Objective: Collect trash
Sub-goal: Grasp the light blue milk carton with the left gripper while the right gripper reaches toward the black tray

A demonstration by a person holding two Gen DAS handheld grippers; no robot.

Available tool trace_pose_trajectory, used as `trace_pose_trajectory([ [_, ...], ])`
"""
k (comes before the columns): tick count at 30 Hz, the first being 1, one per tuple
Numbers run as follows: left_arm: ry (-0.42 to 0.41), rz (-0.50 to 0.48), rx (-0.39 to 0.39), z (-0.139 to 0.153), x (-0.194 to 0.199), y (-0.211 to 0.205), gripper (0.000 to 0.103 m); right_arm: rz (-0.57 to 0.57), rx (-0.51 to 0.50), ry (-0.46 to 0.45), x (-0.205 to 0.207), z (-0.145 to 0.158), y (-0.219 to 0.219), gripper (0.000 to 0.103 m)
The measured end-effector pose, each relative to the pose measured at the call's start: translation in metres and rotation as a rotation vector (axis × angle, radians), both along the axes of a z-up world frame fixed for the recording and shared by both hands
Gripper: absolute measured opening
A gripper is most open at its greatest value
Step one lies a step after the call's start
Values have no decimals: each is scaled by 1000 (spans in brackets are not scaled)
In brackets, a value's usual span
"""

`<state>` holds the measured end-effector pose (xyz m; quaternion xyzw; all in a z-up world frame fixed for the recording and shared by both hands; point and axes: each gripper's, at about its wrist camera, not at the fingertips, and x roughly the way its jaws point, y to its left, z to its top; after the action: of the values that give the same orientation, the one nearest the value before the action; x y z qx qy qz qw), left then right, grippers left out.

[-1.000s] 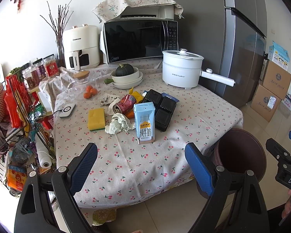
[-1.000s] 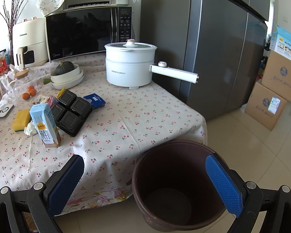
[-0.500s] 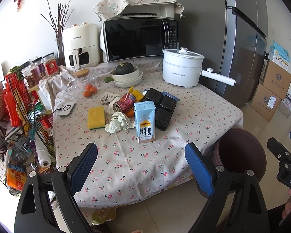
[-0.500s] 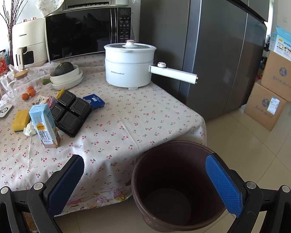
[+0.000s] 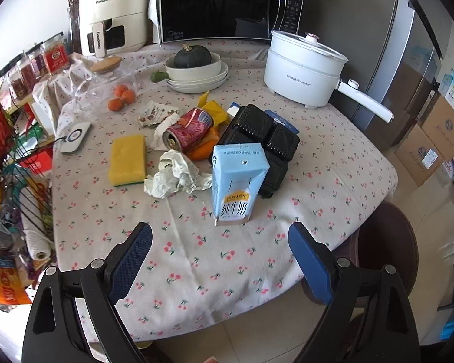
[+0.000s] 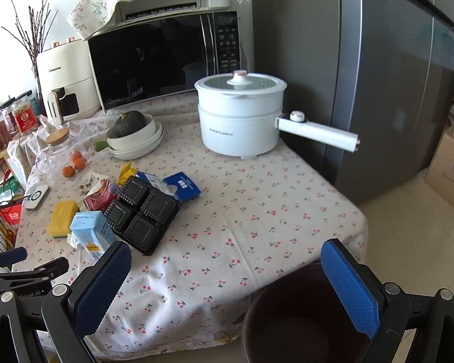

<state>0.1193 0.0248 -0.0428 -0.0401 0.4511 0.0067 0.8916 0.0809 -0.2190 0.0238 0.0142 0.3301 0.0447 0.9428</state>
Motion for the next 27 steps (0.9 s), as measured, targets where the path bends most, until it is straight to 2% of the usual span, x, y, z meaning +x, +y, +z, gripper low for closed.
trace_pose_trajectory([
  [3,34,19,-38,-23,30,-4,92,-21,67,124,22,-33,-12,103],
  [5,53,46,-66,-34,46,-5,89,-30,149,179,31,-43,-24,103],
  [8,41,87,-58,-42,62,-9,86,-66,203,198,38,-43,-38,103],
  [11,25,105,-49,-44,72,-14,81,-85,166,183,38,-38,-44,103],
  [13,6,101,-34,-42,76,-17,76,-89,138,179,37,-38,-44,103],
  [16,-2,73,23,-40,79,-23,52,-88,111,186,39,-42,-43,103],
  [21,-33,43,-18,-19,65,-13,52,-72,94,213,54,-49,-32,103],
  [27,-106,62,-8,14,33,28,52,-64,149,233,85,-61,6,103],
])
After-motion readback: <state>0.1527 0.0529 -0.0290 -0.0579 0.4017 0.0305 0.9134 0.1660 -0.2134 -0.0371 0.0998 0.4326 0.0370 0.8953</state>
